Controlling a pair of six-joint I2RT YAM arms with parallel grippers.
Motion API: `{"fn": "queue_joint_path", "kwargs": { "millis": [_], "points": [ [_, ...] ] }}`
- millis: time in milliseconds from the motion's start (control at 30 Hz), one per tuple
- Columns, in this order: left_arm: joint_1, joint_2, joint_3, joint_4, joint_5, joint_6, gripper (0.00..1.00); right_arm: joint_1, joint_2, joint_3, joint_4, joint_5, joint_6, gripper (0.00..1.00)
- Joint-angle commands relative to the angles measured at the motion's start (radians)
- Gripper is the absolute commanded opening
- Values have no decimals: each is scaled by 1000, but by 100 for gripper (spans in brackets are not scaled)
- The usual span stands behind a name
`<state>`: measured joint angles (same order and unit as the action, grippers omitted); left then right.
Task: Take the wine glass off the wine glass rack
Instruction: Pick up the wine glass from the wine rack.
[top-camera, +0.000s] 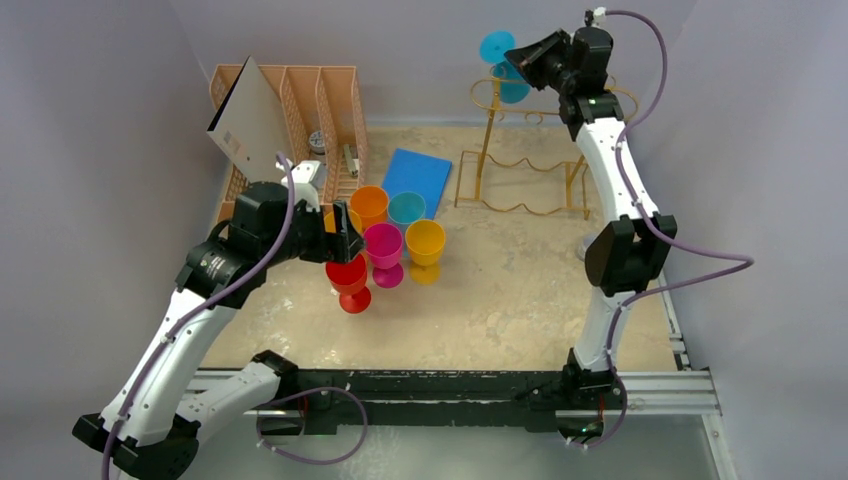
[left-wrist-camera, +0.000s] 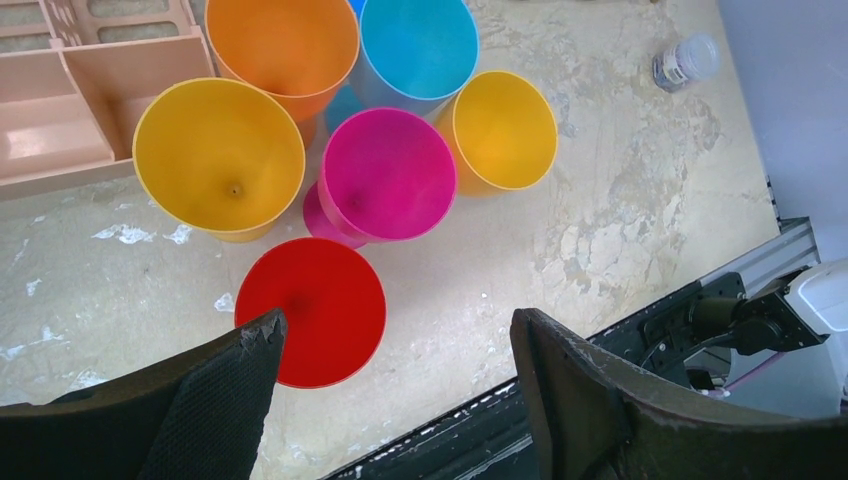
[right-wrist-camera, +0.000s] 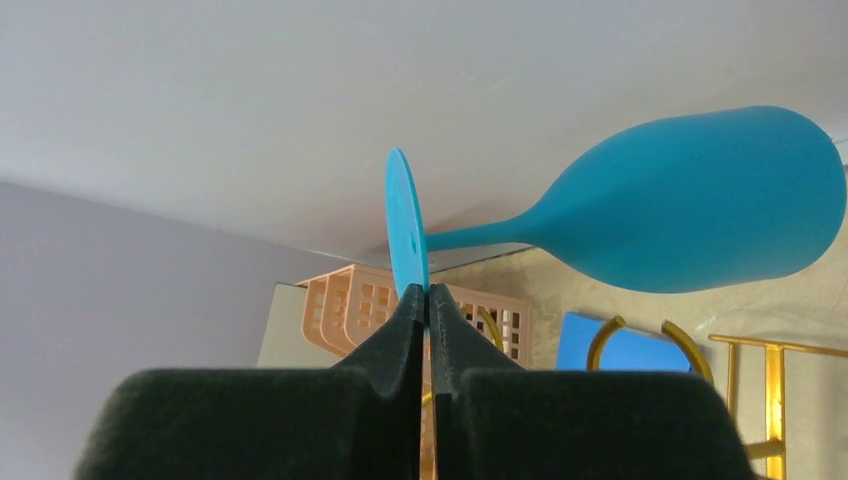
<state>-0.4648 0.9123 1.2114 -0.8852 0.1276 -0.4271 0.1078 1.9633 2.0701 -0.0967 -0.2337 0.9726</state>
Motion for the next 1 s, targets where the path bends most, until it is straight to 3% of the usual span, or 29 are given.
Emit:
{"fn": "queue_joint_path", "kwargs": {
  "millis": [0,333,633,967],
  "points": [
    [8,-4,48,22,17,-2,81,-5,-1,109,54,-64,-34,0],
    [8,18,61,40,42,2,81,-7,-60,102,78,-214,-156,0],
    [8,31,56,72,79,-4,81,-6,-258,-177,418,-448,-231,0],
    [8,48,50,116,118,-20,81,-7,-391,-335,510,-591,-311,0]
  ]
}}
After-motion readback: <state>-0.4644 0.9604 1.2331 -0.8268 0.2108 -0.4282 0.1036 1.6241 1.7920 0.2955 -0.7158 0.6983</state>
